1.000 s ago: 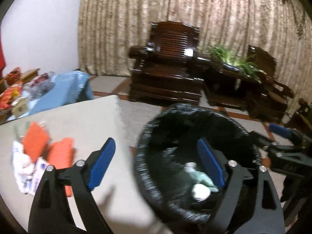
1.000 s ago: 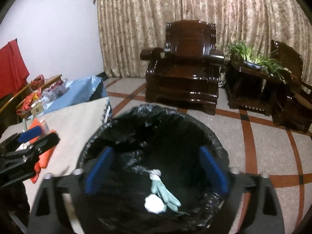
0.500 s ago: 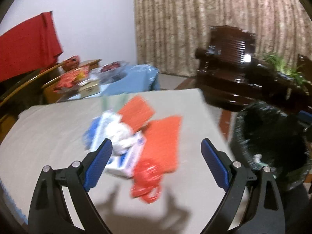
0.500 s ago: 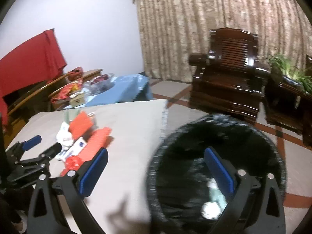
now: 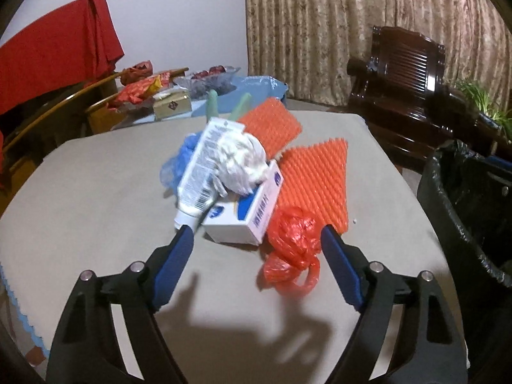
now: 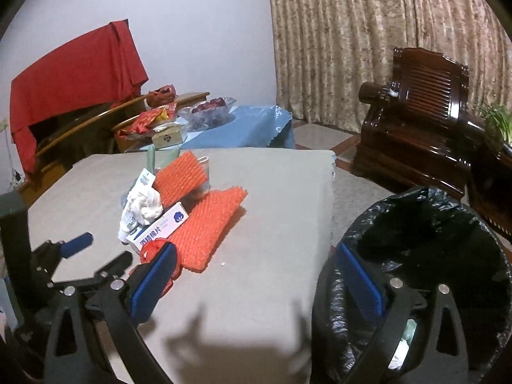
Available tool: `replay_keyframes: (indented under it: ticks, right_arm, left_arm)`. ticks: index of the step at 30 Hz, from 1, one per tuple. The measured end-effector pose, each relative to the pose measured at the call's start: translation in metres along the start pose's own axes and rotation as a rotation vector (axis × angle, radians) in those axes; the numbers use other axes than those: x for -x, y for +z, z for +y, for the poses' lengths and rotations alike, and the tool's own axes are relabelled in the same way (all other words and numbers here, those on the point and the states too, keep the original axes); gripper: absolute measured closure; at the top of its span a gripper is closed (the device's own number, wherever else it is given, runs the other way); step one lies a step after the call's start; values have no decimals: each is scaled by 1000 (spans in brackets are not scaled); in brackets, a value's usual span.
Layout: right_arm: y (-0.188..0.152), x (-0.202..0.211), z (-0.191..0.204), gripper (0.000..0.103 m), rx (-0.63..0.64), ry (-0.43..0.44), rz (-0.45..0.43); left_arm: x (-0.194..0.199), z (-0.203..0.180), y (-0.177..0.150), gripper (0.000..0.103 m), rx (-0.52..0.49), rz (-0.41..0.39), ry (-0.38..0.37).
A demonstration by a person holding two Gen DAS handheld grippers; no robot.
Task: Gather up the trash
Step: 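Grasp the red plastic bag with the left gripper, then grasp the long orange foam mesh sleeve with the right gripper and lift it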
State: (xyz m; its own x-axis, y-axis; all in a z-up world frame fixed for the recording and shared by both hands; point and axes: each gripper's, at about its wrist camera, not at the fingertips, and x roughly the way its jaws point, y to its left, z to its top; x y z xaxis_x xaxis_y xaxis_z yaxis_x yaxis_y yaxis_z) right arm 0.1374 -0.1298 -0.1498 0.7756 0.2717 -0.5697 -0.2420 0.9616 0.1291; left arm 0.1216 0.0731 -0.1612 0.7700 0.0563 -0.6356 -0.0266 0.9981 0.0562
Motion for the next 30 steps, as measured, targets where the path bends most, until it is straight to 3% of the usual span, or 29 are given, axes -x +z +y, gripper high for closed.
replay_keyframes:
  ticks: [4,9,12,14,23,30]
  right_arm:
    - [-2,-9,1,6,5,2,12]
    - [-2,-16,-3,7,3,-6,25]
    - [-3,-20,-3,7,5,-8,30]
    - [-2,-21,-3,7,8,-8,34]
    - [0,-28,5,7,28,3,34]
    - [4,-45,26,9,42,31,42]
  left_arm:
    - [-16,-6,-11,33,11,10,-21]
    - [-34,-18,-15,36,-4,31,-31]
    - [-46,-24,-15,47,-14,68,-28]
    - [-51,-24,-16,63,-14,94,-44]
    - [-25,-10,-10,68,7,32,-55]
    - [-6,14,-4,68,30,-13,-4]
